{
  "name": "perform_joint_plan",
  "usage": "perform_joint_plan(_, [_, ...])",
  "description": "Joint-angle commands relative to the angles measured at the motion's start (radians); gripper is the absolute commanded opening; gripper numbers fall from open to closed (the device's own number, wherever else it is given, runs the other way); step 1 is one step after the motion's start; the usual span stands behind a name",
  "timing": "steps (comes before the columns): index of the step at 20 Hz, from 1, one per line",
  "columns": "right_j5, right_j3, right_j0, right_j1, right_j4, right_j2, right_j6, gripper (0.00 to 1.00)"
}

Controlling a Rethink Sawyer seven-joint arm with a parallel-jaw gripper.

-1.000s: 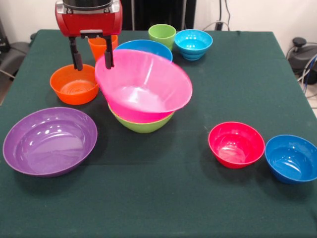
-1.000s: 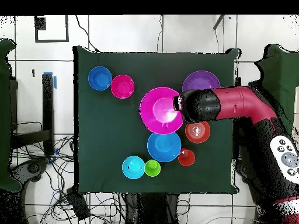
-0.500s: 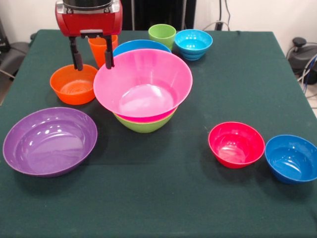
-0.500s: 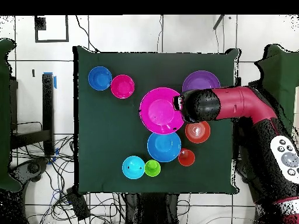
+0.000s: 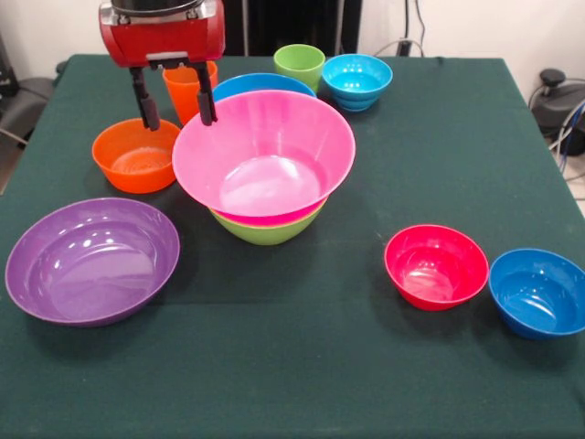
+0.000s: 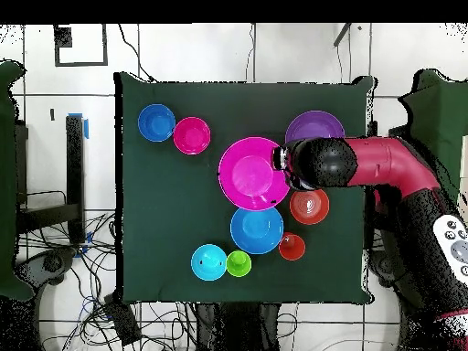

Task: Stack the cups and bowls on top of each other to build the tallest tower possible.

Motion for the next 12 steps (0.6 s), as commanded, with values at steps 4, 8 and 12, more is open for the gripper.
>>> perform_joint_plan(4, [-0.028, 0.028, 0.034, 0.047, -0.076, -0.021, -0.144, 1.00])
perform_joint_plan(8, [-0.101, 0.040, 0.217, -0.075, -0.267, -0.137, 0.054, 1.00])
perform_joint_plan(12, [-0.123, 0.007, 0.384, -0.064, -0.348, -0.251, 0.271, 1.00])
